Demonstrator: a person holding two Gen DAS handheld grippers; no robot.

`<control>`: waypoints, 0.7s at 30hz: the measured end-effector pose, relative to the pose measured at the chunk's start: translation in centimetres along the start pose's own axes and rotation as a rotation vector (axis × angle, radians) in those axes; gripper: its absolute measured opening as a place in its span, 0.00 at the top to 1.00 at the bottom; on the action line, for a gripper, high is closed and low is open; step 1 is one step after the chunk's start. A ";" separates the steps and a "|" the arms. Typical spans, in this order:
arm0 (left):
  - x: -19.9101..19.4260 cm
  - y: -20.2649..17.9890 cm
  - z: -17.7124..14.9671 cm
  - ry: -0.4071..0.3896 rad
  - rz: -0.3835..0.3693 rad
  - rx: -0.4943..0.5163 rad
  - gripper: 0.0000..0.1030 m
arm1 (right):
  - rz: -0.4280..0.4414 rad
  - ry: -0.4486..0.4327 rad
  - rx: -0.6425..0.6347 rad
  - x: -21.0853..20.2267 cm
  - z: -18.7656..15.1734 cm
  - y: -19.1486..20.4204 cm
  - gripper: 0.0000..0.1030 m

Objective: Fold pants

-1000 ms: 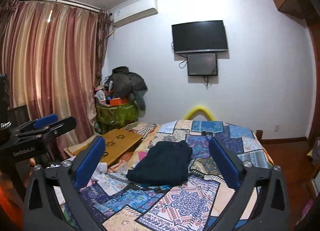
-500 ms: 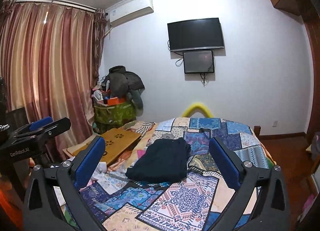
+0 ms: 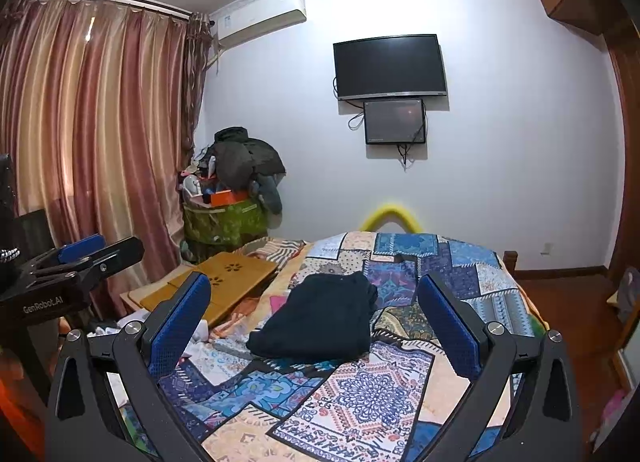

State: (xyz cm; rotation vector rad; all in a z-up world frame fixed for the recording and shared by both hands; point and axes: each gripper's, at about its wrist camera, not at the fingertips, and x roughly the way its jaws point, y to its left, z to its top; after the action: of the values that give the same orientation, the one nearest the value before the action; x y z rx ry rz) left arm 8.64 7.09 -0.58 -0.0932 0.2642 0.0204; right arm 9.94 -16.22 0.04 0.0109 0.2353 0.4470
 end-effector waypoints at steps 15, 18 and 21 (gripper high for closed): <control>0.1 -0.3 -0.1 0.002 -0.005 -0.002 0.00 | -0.015 0.001 0.012 -0.4 0.2 -0.4 0.00; 0.2 -0.2 0.0 0.004 -0.010 0.001 0.00 | -0.015 -0.002 0.021 -0.5 0.2 -0.6 0.00; 0.3 -0.2 0.1 0.008 -0.017 0.006 0.00 | -0.019 -0.002 0.026 -0.6 0.2 -0.7 0.00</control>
State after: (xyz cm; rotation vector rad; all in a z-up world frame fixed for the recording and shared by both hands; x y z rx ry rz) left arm 8.91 6.94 -0.56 -0.0899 0.2714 0.0022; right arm 9.78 -17.10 0.35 0.0342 0.2393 0.4253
